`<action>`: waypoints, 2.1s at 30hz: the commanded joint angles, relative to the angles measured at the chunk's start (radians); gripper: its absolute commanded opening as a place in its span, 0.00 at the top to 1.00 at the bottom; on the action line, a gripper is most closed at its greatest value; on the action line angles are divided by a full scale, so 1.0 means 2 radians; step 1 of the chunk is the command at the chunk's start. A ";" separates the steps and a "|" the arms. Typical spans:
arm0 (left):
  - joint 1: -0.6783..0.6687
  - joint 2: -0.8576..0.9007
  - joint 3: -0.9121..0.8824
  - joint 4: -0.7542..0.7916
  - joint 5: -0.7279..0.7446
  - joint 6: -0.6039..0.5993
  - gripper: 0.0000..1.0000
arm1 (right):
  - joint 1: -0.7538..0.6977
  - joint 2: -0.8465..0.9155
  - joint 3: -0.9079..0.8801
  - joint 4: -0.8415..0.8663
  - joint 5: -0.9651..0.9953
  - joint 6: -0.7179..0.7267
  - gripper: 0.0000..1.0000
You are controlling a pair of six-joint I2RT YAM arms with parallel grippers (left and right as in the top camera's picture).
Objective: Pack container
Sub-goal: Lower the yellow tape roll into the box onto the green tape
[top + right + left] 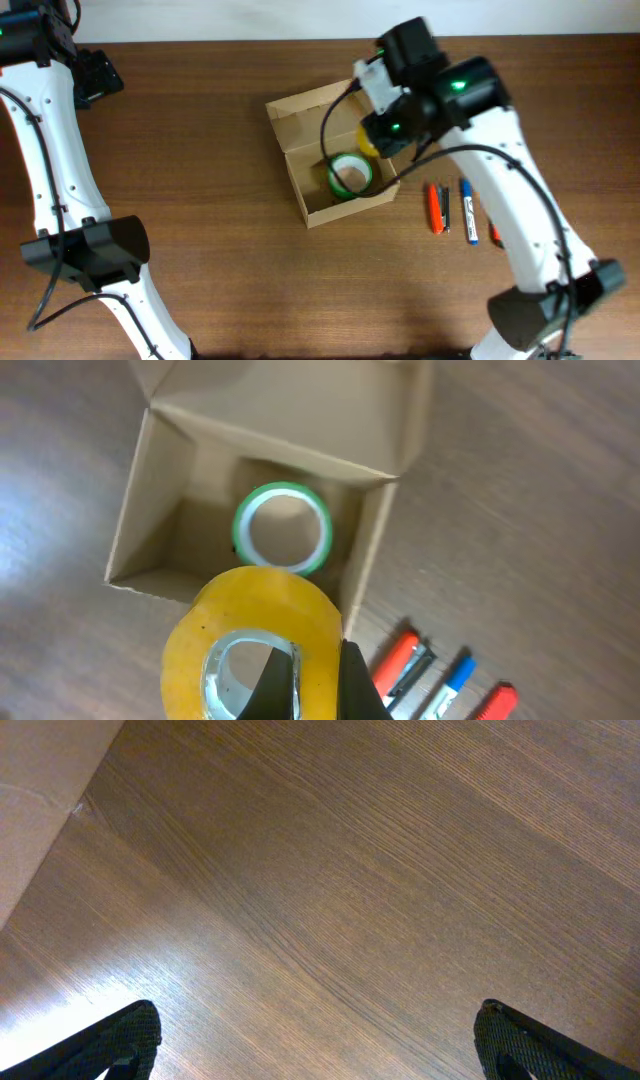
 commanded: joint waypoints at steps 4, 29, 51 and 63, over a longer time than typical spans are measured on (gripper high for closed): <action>0.002 0.008 -0.002 0.000 0.002 0.002 0.00 | 0.016 0.111 0.005 0.031 0.021 -0.002 0.97; 0.002 0.008 -0.002 0.000 0.002 0.002 0.01 | -0.010 0.223 -0.082 0.099 -0.002 0.006 0.96; 0.002 0.008 -0.002 0.000 0.002 0.002 0.01 | 0.009 0.143 -0.043 0.100 -0.001 -0.007 0.96; 0.002 0.008 -0.002 0.000 0.002 0.002 0.00 | 0.009 0.150 -0.123 0.130 0.003 -0.007 0.96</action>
